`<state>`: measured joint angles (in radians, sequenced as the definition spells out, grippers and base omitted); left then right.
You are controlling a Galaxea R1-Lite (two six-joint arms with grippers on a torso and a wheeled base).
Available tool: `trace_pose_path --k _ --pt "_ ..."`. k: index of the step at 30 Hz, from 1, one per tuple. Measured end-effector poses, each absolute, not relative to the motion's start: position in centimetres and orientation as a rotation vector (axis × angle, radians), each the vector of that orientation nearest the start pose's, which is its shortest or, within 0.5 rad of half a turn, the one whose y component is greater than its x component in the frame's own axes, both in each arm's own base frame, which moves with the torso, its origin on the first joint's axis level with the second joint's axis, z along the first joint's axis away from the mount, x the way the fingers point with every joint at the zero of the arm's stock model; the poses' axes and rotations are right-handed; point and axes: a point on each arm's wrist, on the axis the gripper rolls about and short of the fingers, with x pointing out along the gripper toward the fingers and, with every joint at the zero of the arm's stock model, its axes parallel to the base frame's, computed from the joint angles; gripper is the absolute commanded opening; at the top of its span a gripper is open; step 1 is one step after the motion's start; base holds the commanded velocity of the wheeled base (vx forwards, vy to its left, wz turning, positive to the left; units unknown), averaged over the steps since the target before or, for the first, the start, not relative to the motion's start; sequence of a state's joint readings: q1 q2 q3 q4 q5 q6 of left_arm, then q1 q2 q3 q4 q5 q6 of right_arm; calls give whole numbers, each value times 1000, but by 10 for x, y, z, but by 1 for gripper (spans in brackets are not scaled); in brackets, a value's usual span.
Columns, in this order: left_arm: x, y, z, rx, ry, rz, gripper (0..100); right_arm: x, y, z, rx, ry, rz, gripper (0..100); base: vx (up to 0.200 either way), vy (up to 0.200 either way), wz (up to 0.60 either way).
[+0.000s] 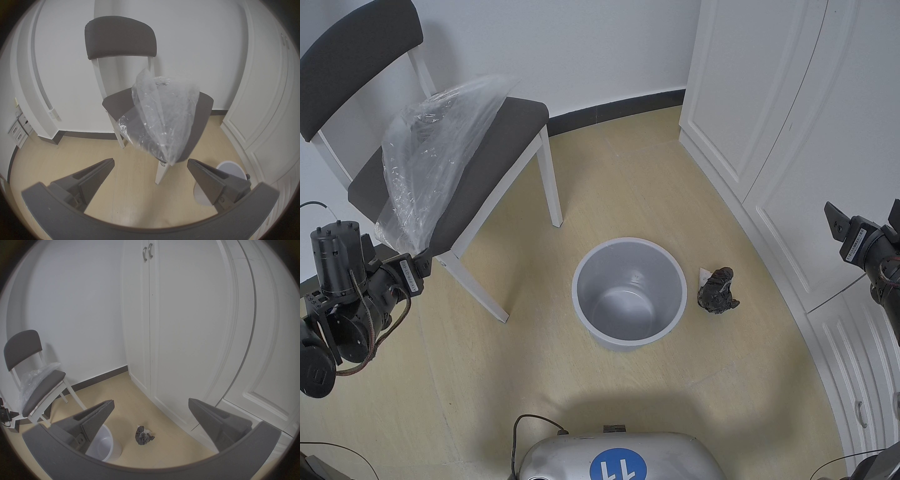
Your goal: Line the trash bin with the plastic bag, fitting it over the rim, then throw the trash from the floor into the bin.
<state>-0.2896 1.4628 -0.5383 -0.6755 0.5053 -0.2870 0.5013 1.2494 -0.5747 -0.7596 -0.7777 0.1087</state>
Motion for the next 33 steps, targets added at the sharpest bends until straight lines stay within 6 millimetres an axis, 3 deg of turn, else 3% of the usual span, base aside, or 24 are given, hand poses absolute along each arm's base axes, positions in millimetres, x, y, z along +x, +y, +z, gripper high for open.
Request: trace_pose_path --k 11,20,28,33 --pt "245 -45 174 -221 121 304 100 171 75 242 157 -81 -274 100 0 0 0" --pt "247 -35 170 -206 136 343 100 169 75 244 163 -89 -274 100 0 0 0" --pt "244 2 178 -173 113 437 100 169 74 245 164 -92 -273 100 0 0 0" --pt "243 30 183 -192 103 399 100 168 74 245 163 -92 -273 100 0 0 0"
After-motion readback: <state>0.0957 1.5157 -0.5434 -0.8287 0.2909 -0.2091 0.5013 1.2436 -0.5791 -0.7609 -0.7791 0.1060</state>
